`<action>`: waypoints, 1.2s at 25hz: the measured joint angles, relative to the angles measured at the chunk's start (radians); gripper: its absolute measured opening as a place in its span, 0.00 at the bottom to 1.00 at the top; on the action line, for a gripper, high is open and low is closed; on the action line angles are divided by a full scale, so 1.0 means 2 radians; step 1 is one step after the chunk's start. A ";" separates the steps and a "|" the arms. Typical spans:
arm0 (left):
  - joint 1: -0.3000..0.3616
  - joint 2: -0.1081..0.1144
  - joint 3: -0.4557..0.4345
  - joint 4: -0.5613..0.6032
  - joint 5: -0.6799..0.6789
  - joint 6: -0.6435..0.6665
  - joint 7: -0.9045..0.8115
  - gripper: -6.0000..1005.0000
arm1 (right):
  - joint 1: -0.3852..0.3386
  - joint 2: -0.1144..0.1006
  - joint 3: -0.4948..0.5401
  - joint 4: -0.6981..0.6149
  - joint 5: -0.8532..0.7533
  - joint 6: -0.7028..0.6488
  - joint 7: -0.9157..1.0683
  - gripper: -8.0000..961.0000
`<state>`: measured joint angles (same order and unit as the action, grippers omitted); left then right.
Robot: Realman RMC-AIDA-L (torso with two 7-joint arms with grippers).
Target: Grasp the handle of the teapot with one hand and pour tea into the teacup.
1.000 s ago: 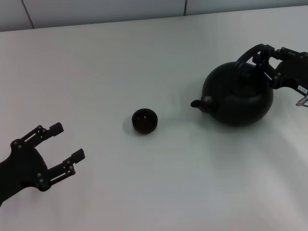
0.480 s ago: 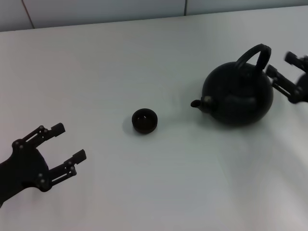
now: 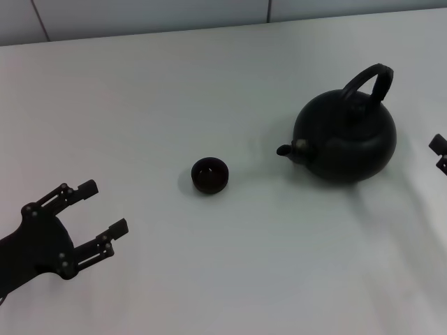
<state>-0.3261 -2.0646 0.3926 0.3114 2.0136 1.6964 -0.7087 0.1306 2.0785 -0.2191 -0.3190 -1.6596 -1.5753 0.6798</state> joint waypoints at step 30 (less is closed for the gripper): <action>-0.112 0.026 0.126 0.133 0.086 -0.001 -0.236 0.80 | 0.124 -0.007 -0.034 -0.262 -0.349 -0.133 0.197 0.65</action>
<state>-0.5505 -2.0129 0.6437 0.5773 2.1849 1.6942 -1.1801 0.3782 2.0643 -0.2874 -0.8424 -2.3569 -1.8412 1.0728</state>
